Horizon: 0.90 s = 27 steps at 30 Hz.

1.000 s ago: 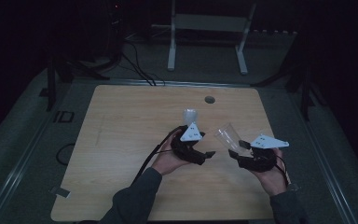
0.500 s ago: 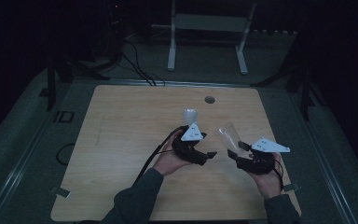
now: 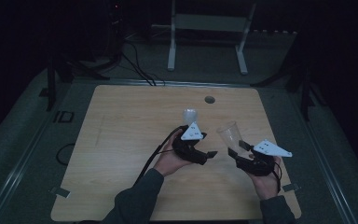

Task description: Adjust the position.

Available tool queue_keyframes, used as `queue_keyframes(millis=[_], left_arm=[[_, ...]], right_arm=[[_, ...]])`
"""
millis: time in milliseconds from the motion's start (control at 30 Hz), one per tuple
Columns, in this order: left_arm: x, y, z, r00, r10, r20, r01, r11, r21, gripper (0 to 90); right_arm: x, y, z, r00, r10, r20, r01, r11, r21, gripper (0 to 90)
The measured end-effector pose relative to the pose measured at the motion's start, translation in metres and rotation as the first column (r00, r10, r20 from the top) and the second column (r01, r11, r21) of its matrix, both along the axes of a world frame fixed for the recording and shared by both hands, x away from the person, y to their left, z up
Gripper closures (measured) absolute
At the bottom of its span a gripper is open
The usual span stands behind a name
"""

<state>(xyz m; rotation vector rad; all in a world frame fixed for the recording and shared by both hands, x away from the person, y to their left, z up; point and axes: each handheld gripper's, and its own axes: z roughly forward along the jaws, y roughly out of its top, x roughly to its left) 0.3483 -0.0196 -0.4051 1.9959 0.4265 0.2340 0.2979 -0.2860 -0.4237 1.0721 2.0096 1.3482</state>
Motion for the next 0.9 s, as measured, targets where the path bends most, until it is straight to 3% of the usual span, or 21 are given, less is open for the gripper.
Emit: queue_keyframes(millis=[267, 633, 900], left_arm=[[0.0002, -0.0010, 0.0003, 0.9999, 0.000, -0.013, 0.000, 0.9999, -0.013, 24.0], [0.0042, -0.0027, 0.0016, 0.9973, -0.011, -0.073, 0.004, 0.9954, -0.096, 24.0], [0.0060, -0.0068, 0.0031, 0.9954, 0.013, -0.095, -0.026, 0.9895, -0.142, 24.0]], right_arm=[[-0.0007, 0.0004, -0.0009, 0.9999, -0.011, 0.012, 0.010, 1.000, 0.023, 41.7], [-0.0026, 0.0025, -0.0010, 0.9985, -0.021, 0.051, 0.018, 0.998, 0.058, 41.8], [-0.0046, 0.0038, -0.0022, 0.9972, -0.023, 0.072, 0.017, 0.997, 0.078, 41.8]])
